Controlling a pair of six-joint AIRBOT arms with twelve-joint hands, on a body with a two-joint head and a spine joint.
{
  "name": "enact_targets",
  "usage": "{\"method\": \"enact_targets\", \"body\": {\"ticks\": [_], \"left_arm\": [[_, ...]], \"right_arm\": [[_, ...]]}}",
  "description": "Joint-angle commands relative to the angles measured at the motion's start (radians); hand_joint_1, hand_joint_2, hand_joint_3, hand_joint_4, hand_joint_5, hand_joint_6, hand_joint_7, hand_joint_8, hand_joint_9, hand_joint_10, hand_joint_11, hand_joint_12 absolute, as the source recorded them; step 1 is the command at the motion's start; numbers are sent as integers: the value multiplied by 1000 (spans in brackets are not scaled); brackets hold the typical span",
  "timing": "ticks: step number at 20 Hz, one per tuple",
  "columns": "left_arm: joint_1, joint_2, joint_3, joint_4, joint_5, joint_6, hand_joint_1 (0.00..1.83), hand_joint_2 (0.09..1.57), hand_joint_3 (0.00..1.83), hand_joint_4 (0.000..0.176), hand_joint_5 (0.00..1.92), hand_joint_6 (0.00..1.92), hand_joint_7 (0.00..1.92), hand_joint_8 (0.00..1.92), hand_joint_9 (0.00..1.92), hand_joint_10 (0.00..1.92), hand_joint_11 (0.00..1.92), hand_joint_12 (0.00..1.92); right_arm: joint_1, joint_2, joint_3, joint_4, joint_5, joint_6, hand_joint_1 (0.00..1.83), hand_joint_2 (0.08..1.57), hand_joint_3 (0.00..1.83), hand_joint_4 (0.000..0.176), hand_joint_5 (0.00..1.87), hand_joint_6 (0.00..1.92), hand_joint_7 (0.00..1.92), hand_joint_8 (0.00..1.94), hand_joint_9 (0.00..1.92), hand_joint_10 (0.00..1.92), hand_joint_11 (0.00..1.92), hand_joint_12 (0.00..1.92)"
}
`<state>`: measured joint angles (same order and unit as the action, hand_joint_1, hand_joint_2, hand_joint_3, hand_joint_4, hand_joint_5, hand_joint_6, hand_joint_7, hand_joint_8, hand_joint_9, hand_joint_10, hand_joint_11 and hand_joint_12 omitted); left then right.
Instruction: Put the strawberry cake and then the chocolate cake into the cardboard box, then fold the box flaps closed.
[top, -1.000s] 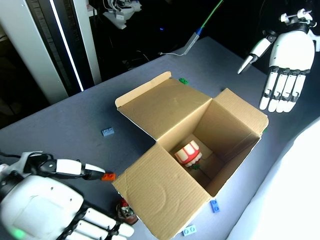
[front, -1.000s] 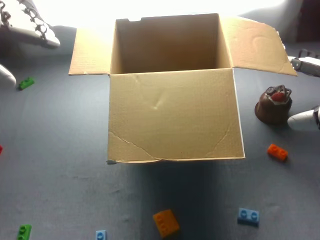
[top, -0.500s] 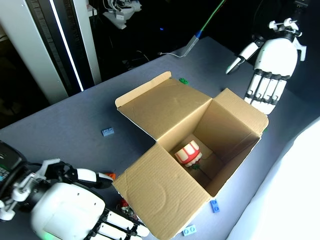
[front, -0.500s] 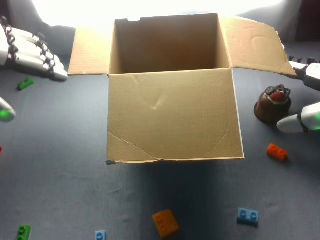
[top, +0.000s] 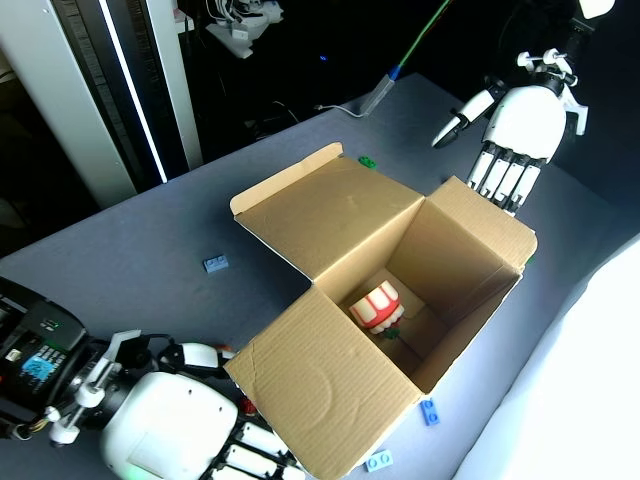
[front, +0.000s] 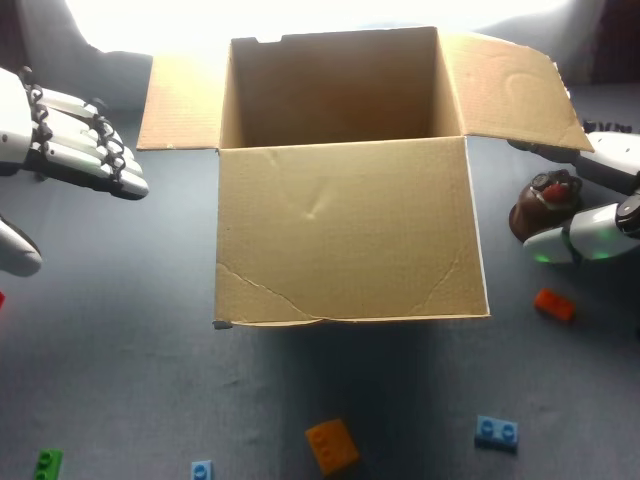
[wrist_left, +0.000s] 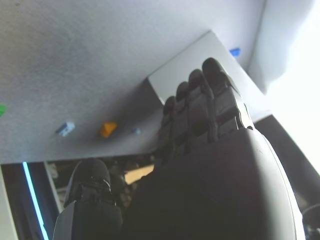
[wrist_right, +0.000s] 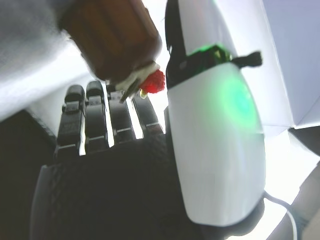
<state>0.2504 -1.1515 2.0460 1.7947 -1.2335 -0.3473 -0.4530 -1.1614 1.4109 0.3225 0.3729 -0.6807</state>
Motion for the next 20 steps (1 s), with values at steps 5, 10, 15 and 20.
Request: {"method": "enact_targets", "body": {"ticks": [5, 10, 15, 20], "left_arm": [[-7, -1, -28, -120, -5, 9, 0, 1147, 0, 0, 113, 2, 152, 2, 166, 2, 0, 567], [-13, -1, -33, -120, -5, 18, 0, 1132, 0, 0, 108, 5, 134, 5, 134, 3, 0, 519], [-13, -6, -37, -120, 2, 19, 0, 1138, 2, 0, 137, 7, 178, 8, 170, 6, 0, 640], [-14, -6, -51, -120, 15, 19, 0, 1125, 0, 0, 133, 2, 180, 2, 170, 2, 0, 632]], "right_arm": [[1, 2, 20, 4, 125, -3, 1008, 969, 0, 0, 0, 0, 21, 8, 24, 10, 9, 5], [-8, 1, 35, 4, 128, -4, 1024, 960, 0, 0, 0, 0, 45, 14, 28, 11, 0, 0], [-9, 2, 36, 4, 129, -3, 1215, 1052, 8, 0, 621, 305, 768, 263, 518, 1110, 137, 1702], [-9, 2, 36, 2, 131, -3, 1338, 1193, 2, 0, 930, 1077, 799, 1284, 656, 1552, 251, 1845]]}}
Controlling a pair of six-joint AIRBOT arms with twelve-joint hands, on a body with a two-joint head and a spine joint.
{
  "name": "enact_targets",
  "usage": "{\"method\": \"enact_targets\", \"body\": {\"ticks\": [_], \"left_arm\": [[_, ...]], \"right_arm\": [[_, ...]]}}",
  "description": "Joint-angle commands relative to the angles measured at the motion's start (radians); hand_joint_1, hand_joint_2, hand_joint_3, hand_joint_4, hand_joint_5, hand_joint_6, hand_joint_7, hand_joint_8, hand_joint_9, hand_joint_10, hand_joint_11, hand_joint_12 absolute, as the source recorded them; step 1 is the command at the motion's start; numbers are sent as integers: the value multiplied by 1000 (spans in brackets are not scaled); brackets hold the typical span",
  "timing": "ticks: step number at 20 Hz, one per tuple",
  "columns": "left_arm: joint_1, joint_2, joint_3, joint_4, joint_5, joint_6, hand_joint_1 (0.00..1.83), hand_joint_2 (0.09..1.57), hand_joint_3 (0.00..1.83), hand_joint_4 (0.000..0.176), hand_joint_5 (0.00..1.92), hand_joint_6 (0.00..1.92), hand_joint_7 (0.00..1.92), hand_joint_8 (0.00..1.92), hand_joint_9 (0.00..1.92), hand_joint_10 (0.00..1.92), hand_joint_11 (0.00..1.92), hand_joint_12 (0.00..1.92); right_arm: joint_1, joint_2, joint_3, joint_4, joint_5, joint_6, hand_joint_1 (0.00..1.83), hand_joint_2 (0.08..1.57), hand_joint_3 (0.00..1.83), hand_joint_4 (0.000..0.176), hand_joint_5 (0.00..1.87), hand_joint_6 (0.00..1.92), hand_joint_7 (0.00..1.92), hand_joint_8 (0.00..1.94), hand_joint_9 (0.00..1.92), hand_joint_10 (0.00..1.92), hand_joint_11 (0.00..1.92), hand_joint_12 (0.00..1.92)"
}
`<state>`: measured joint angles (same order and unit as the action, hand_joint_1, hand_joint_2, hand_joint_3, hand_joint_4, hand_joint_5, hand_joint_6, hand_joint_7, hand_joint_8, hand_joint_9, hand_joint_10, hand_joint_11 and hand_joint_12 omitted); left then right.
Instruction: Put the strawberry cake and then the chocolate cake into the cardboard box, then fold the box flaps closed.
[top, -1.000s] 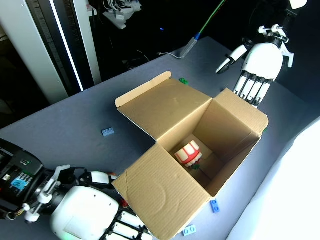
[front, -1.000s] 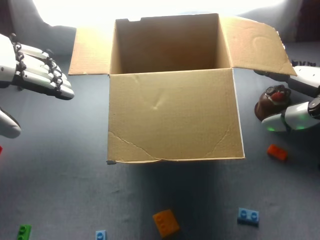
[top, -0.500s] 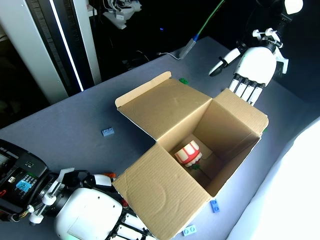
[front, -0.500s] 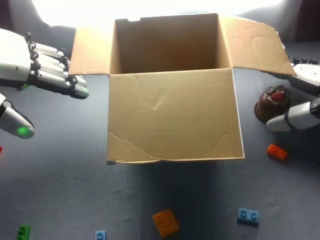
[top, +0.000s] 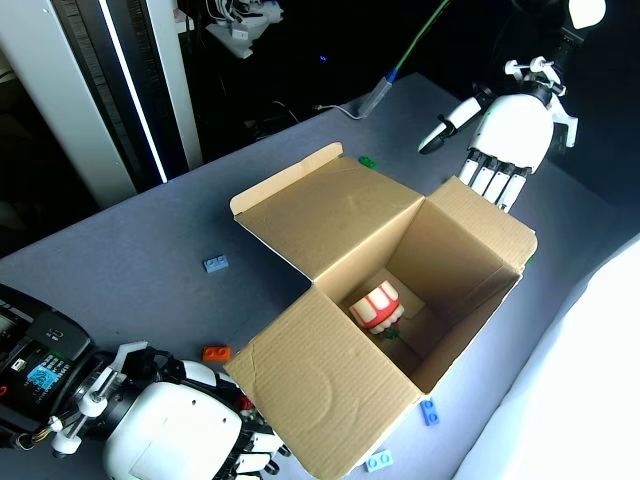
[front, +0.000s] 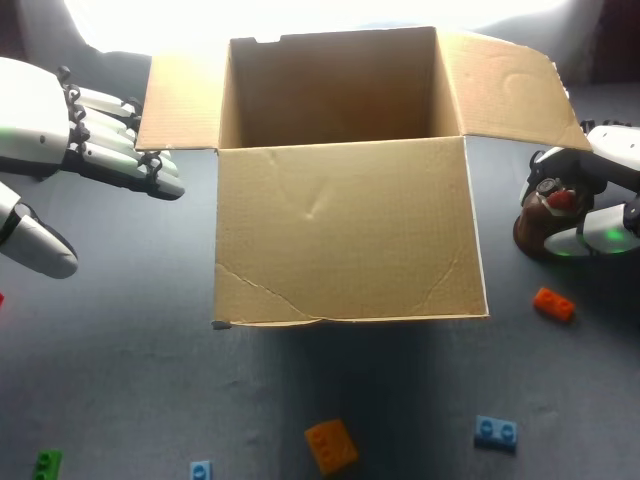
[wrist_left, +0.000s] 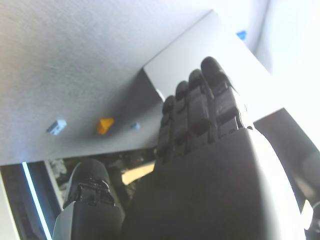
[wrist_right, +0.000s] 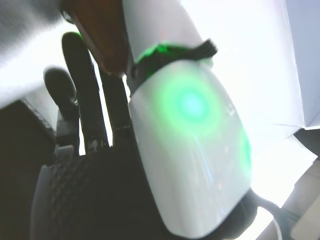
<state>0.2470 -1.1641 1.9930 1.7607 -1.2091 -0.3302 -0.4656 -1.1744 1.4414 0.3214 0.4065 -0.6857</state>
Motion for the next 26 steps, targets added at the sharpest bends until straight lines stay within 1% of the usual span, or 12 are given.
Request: {"method": "enact_targets", "body": {"ticks": [1, 3, 4, 6, 7, 11, 16, 17, 19, 21, 24, 26], "left_arm": [[-11, 7, 1, -86, -9, 2, 0, 1122, 0, 0, 128, 0, 185, 5, 173, 4, 0, 626], [-11, 7, 0, -86, -7, 2, 0, 1125, 0, 0, 124, 2, 184, 3, 176, 4, 0, 611], [-11, 7, -1, -87, -7, 2, 0, 1132, 2, 0, 131, 5, 184, 3, 175, 3, 0, 613], [-11, 7, -2, -87, -7, 2, 0, 1123, 0, 0, 146, 6, 200, 5, 191, 6, 0, 672], [-11, 7, -2, -88, -7, 2, 0, 1125, 0, 0, 136, 1, 190, 2, 184, 2, 0, 641], [-11, 7, -1, -94, -7, 0, 0, 1121, 0, 0, 137, 4, 195, 2, 181, 2, 0, 640], [-10, 7, -2, -96, -6, -1, 0, 1138, 3, 0, 146, 1, 209, 6, 203, 7, 0, 674], [-10, 7, -2, -96, -6, -1, 0, 1139, 3, 0, 144, 0, 211, 6, 202, 6, 0, 674], [-10, 7, -2, -96, -5, -1, 0, 1130, 0, 0, 159, 6, 223, 10, 216, 11, 0, 668], [-10, 7, -2, -96, -4, -1, 0, 1150, 5, 0, 153, 2, 217, 5, 213, 6, 0, 653], [-10, 7, -2, -97, -3, -1, 0, 1149, 2, 0, 155, 1, 225, 2, 217, 2, 0, 652], [-10, 7, -2, -98, -3, -1, 0, 1137, 0, 0, 159, 2, 221, 1, 214, 1, 0, 625]], "right_arm": [[5, 17, 5, 2, 98, 2, 1340, 1188, 0, 0, 935, 1077, 821, 1244, 666, 1539, 224, 1863], [7, 30, -2, 2, 97, 2, 1337, 1199, 4, 0, 908, 1136, 779, 1298, 654, 1552, 234, 1857], [9, 46, -13, 2, 97, 2, 1219, 1198, 5, 0, 910, 1143, 745, 1372, 586, 1511, 233, 1867], [12, 88, -49, 2, 97, 2, 1324, 1214, 10, 0, 868, 1176, 752, 1368, 620, 1592, 204, 1912], [12, 110, -69, 2, 97, 2, 1214, 1198, 4, 0, 889, 1183, 762, 1338, 580, 1478, 218, 1884], [12, 213, -157, 2, 118, 2, 1189, 1190, 0, 0, 901, 1178, 778, 1298, 586, 1392, 247, 1868], [101, 340, -249, 2, 125, -6, 1187, 1186, 0, 7, 896, 1154, 801, 1296, 584, 1402, 229, 1878], [118, 353, -258, 2, 125, -12, 1188, 1186, 0, 3, 899, 1134, 799, 1316, 592, 1406, 229, 1882], [172, 381, -280, -11, 133, -29, 1178, 1199, 3, 10, 866, 1203, 775, 1344, 571, 1433, 222, 1903], [205, 391, -296, -67, 160, -29, 1174, 1208, 2, 0, 846, 1182, 766, 1411, 515, 1478, 216, 1898], [244, 392, -315, -156, 231, -29, 1165, 1222, 2, 6, 820, 1233, 750, 1422, 550, 1449, 253, 1867], [279, 377, -317, -202, 247, -29, 1181, 1206, 0, 0, 878, 1145, 753, 1417, 545, 1454, 253, 1873]]}}
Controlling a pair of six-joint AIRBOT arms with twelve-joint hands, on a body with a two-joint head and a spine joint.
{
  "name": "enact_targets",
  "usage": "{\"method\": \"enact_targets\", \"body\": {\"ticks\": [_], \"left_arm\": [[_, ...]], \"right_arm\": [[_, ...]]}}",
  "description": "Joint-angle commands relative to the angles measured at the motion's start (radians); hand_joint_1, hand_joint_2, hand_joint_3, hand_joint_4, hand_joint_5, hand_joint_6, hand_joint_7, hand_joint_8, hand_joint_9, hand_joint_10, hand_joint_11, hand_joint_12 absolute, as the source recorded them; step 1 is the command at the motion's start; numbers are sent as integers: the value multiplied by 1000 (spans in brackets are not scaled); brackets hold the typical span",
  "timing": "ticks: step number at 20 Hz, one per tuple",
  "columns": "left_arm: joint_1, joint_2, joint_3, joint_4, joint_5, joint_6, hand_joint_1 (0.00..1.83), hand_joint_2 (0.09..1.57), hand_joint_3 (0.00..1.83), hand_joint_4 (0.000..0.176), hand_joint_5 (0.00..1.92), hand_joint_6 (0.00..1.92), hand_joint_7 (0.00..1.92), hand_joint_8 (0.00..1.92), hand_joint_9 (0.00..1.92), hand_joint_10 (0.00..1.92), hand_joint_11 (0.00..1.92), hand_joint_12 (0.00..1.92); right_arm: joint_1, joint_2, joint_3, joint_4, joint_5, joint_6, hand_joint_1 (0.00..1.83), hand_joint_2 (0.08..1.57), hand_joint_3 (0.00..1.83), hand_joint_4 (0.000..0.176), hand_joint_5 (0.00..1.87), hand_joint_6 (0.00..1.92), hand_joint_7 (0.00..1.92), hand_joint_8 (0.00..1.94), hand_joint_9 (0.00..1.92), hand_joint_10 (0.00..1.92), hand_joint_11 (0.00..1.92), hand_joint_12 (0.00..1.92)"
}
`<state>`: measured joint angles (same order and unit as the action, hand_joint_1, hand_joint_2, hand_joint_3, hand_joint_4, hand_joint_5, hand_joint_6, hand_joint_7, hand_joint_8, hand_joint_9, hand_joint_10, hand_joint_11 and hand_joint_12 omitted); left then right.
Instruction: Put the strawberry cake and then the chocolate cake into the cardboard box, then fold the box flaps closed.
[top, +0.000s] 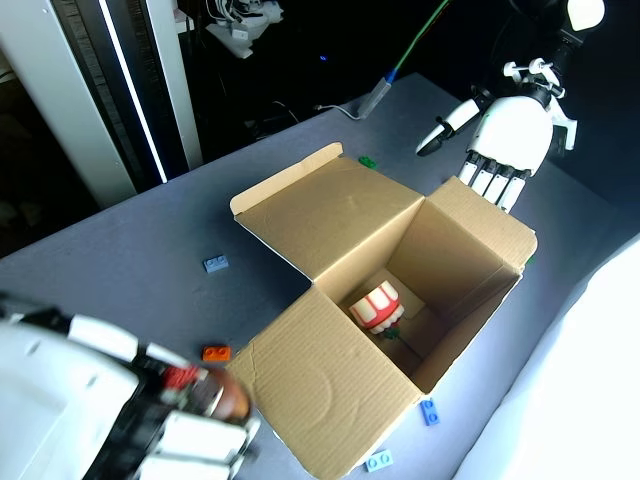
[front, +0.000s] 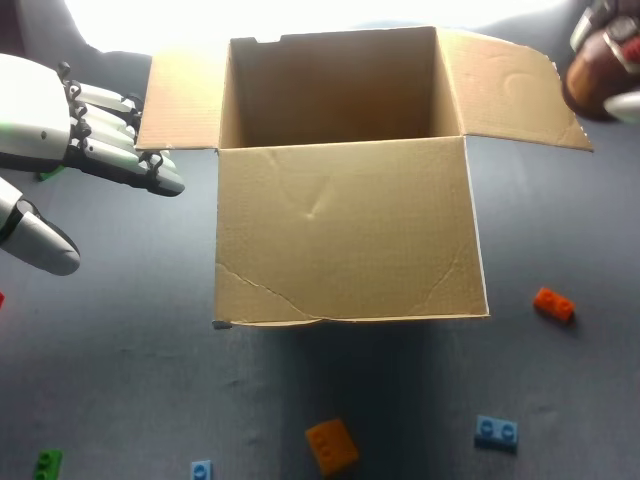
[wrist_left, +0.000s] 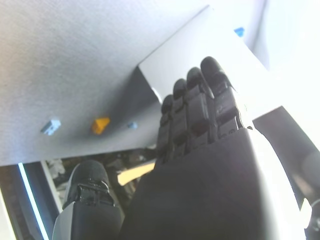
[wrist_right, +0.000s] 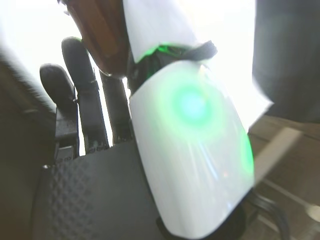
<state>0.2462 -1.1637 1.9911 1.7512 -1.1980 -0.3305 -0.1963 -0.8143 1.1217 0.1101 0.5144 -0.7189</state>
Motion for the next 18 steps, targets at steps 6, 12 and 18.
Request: {"method": "enact_targets", "body": {"ticks": [6, 12, 18], "left_arm": [[-12, 5, -2, -89, -14, -1, 0, 1127, 0, 0, 134, 4, 193, 3, 187, 1, 0, 638], [-14, 4, -5, -89, -13, -1, 0, 1129, 0, 0, 126, 4, 198, 5, 192, 3, 0, 645], [-14, 4, -7, -89, -8, -1, 0, 1135, 3, 0, 155, 7, 229, 8, 221, 7, 0, 685]], "right_arm": [[42, -61, 8, -128, 226, -3, 1155, 1234, 7, 13, 791, 1289, 730, 1450, 510, 1510, 218, 1883], [55, -184, 80, -247, 269, -22, 1186, 1206, 0, 0, 876, 1103, 761, 1454, 564, 1582, 316, 1920], [80, -288, 173, -352, 273, -18, 1193, 1194, 0, 0, 902, 1070, 783, 1413, 577, 1501, 311, 1921]]}}
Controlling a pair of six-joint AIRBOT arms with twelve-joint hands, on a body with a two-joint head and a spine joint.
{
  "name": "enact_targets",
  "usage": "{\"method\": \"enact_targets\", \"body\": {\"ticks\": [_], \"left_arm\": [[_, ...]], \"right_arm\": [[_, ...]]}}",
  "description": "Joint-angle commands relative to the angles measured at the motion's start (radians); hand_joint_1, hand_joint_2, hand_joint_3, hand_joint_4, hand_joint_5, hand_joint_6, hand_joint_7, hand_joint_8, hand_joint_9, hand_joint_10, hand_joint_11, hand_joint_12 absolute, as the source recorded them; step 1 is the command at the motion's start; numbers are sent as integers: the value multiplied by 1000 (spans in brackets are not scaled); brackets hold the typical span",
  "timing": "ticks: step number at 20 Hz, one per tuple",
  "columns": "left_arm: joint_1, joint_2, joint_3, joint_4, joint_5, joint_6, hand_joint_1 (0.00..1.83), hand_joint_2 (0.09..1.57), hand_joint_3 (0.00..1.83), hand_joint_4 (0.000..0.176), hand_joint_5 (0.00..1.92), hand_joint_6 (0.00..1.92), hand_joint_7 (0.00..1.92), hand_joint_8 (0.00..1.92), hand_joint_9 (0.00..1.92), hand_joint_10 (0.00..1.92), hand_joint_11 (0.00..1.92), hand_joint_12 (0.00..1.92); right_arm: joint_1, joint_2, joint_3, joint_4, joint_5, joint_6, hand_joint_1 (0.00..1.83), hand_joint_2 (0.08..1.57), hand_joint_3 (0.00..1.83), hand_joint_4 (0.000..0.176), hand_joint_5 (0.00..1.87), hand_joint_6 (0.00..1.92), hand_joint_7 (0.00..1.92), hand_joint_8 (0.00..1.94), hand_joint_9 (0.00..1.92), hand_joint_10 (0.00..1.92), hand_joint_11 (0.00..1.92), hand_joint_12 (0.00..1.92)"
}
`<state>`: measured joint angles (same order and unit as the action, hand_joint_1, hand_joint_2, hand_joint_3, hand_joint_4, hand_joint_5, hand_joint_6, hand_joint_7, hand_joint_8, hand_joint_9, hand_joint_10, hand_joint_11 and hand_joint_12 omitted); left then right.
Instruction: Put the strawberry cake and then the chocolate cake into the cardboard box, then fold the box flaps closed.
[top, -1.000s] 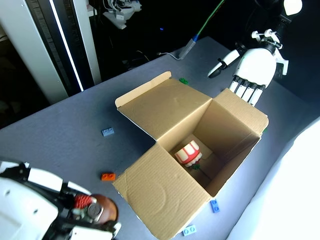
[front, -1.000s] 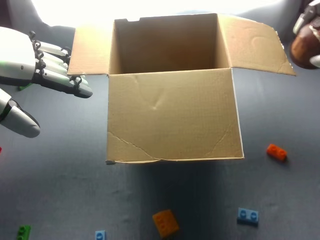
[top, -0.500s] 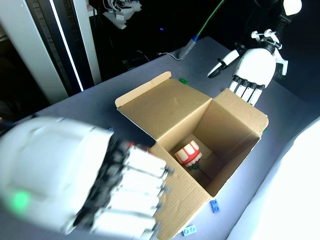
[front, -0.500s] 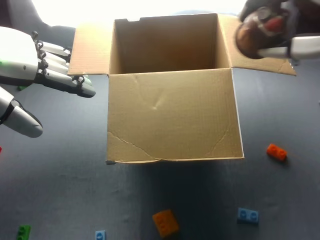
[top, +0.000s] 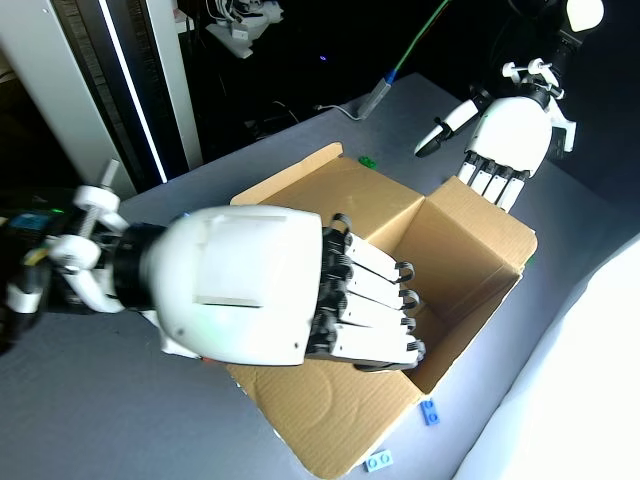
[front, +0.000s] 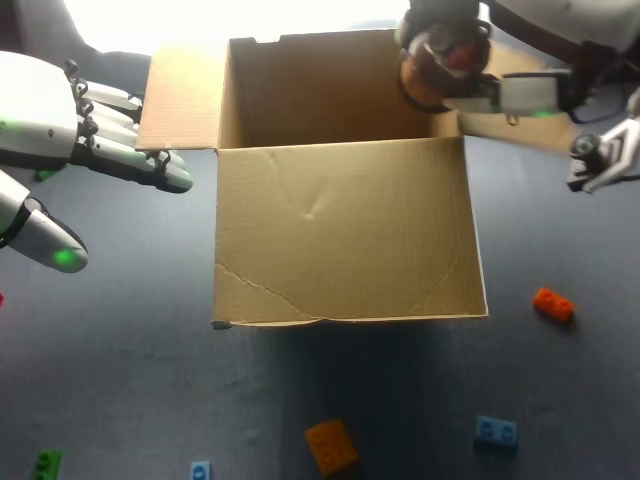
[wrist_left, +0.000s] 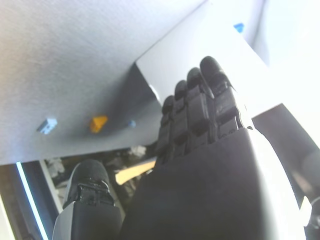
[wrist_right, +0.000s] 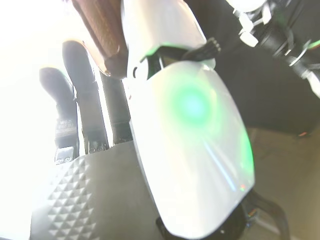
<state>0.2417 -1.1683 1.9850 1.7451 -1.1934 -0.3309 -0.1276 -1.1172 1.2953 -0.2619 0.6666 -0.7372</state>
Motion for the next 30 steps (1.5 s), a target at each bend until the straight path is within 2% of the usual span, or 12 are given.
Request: {"method": "enact_targets", "body": {"ticks": [1, 6, 13, 16, 21, 23, 24, 25, 26, 27, 28, 30], "left_arm": [[-10, 9, -1, -83, -12, -1, 0, 1140, 5, 0, 155, 6, 231, 7, 221, 6, 0, 682], [-10, 9, -4, -83, -10, -2, 0, 1140, 2, 0, 149, 1, 217, 1, 208, 1, 0, 615], [-10, 9, -8, -84, -8, -3, 0, 1134, 0, 0, 147, 1, 219, 1, 215, 2, 0, 680], [-10, 9, -9, -84, -8, -3, 0, 1123, 0, 0, 160, 4, 233, 4, 231, 5, 0, 728], [-10, 9, -8, -84, -7, -3, 0, 1115, 0, 0, 158, 3, 220, 1, 216, 1, 0, 743], [-10, 9, -8, -84, -7, -3, 0, 1101, 0, 0, 166, 4, 232, 4, 235, 6, 0, 786], [-10, 9, -8, -84, -7, -4, 0, 1099, 0, 0, 166, 4, 236, 5, 243, 9, 0, 790], [-10, 9, -8, -85, -7, -4, 0, 1100, 0, 0, 163, 2, 245, 8, 250, 11, 0, 789], [-10, 9, -8, -85, -7, -4, 0, 1115, 0, 0, 174, 5, 259, 9, 267, 12, 0, 807], [-10, 9, -8, -85, -7, -4, 0, 1116, 0, 0, 182, 5, 267, 7, 276, 11, 0, 825], [-10, 9, -8, -85, -7, -4, 0, 1119, 1, 0, 181, 4, 258, 2, 274, 8, 0, 828], [-10, 9, -8, -85, -7, -4, 0, 1111, 0, 0, 181, 3, 245, 0, 267, 4, 0, 828]], "right_arm": [[16, 3, 10, 10, 118, 0, 1198, 1190, 0, 0, 916, 1035, 783, 1426, 563, 1530, 313, 1921], [38, -41, 30, 3, 68, -2, 1191, 1193, 1, 0, 877, 1082, 805, 1400, 572, 1530, 263, 1921], [57, -94, 49, 4, 7, -16, 1179, 1199, 0, 7, 861, 1166, 792, 1359, 580, 1472, 295, 1921], [54, -103, 53, -1, -13, -16, 1183, 1199, 0, 0, 860, 1142, 795, 1384, 580, 1475, 248, 1921], [40, -104, 52, -3, -29, -8, 1178, 1201, 1, 3, 851, 1161, 796, 1372, 601, 1449, 268, 1920], [39, -104, 52, -3, -36, -4, 1180, 1205, 1, 0, 845, 1137, 787, 1419, 555, 1567, 303, 1921], [38, -104, 52, -3, -40, -2, 1179, 1205, 0, 0, 787, 1205, 842, 1341, 616, 1527, 283, 1921], [37, -104, 52, -3, -42, -2, 1103, 1237, 3, 0, 732, 1335, 701, 1044, 583, 1455, 264, 1921], [36, -104, 51, -3, -43, -1, 1051, 1164, 0, 0, 483, 969, 614, 747, 500, 1294, 171, 1921], [35, -102, 51, -4, -43, -1, 1011, 1142, 0, 0, 448, 751, 605, 545, 461, 1172, 107, 1921], [34, -101, 51, -4, -44, -1, 921, 1144, 0, 0, 334, 597, 525, 376, 376, 1042, 21, 1876], [34, -99, 51, -7, -45, -1, 809, 1108, 0, 0, 204, 304, 422, 101, 251, 716, 0, 1579]]}}
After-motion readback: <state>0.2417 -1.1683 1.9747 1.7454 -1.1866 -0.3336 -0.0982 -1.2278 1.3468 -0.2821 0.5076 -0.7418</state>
